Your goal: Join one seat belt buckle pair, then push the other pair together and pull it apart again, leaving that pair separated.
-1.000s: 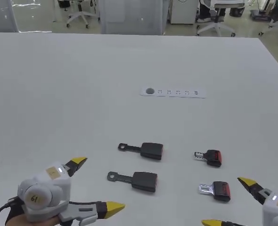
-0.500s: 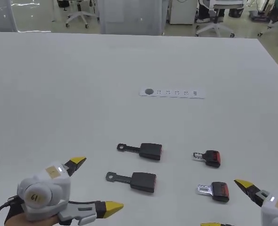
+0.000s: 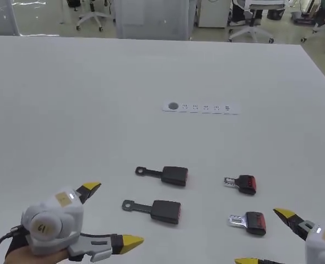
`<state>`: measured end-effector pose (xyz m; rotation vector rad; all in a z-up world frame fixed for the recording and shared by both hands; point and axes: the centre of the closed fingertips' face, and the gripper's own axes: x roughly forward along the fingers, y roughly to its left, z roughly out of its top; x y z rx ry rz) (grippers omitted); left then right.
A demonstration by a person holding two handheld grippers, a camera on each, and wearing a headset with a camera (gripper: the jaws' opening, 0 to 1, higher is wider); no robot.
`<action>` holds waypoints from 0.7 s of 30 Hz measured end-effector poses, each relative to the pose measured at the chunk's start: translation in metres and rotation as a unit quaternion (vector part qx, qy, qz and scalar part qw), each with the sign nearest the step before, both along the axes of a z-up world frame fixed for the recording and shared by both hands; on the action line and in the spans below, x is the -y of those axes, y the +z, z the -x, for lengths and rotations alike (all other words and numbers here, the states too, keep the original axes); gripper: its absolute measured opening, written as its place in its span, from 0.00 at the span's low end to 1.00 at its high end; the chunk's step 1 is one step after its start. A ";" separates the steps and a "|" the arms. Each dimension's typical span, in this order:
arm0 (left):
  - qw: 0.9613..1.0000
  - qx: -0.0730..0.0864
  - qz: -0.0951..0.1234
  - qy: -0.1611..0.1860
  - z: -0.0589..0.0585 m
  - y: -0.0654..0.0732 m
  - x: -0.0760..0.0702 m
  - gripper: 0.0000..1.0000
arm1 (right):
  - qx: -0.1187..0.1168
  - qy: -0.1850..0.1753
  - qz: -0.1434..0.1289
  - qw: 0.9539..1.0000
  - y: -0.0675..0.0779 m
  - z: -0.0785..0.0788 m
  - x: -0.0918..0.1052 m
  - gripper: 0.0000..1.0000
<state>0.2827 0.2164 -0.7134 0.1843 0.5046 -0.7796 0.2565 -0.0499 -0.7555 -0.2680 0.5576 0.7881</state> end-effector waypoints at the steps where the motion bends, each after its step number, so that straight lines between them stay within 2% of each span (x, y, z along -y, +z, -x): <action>1: 1.000 -0.001 -0.002 0.000 0.000 -0.001 0.000 1.00 | -0.001 0.000 -0.001 1.000 -0.001 0.000 0.001 0.92; 8: 1.000 -0.006 -0.012 -0.015 0.001 -0.005 0.007 1.00 | -0.006 0.007 0.001 1.000 -0.002 -0.002 0.006 0.91; 21: 0.999 -0.011 -0.029 -0.040 -0.006 -0.013 0.021 1.00 | -0.015 0.022 0.016 1.000 -0.007 -0.005 0.014 0.90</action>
